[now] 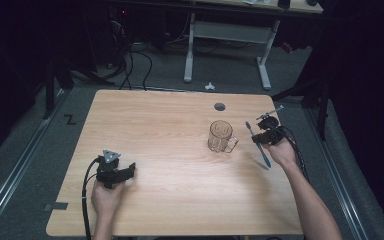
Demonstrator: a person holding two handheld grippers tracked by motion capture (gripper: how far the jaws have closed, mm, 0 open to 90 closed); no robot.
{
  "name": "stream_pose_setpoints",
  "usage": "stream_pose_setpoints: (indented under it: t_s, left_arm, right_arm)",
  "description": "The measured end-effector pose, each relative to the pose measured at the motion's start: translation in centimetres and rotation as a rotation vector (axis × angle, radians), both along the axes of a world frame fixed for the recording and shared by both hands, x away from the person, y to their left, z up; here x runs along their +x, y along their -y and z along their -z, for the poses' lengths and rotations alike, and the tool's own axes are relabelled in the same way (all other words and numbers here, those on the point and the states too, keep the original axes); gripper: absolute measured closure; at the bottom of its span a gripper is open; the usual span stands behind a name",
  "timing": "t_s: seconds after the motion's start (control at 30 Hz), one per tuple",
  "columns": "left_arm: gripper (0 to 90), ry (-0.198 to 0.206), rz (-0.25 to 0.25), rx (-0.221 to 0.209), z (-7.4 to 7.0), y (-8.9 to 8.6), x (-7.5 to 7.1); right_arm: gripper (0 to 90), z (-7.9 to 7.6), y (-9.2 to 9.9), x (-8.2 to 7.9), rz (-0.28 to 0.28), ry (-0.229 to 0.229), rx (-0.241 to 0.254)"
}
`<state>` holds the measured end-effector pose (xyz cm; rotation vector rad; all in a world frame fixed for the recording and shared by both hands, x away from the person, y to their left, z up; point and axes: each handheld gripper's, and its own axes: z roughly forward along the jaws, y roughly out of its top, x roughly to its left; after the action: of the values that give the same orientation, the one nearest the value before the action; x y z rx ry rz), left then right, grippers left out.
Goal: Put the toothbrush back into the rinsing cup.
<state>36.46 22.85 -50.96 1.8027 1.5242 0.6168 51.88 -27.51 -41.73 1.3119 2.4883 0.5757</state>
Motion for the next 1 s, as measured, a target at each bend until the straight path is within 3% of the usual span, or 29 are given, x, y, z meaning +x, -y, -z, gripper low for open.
stream_pose_setpoints:
  t_s: [1.0]
  left_arm:
    - [28.6,0.000,0.000,0.001,0.0,0.0,0.0]
  right_arm:
    - [79.9,-3.7,-0.6,-3.5,-0.087,0.156,0.188]
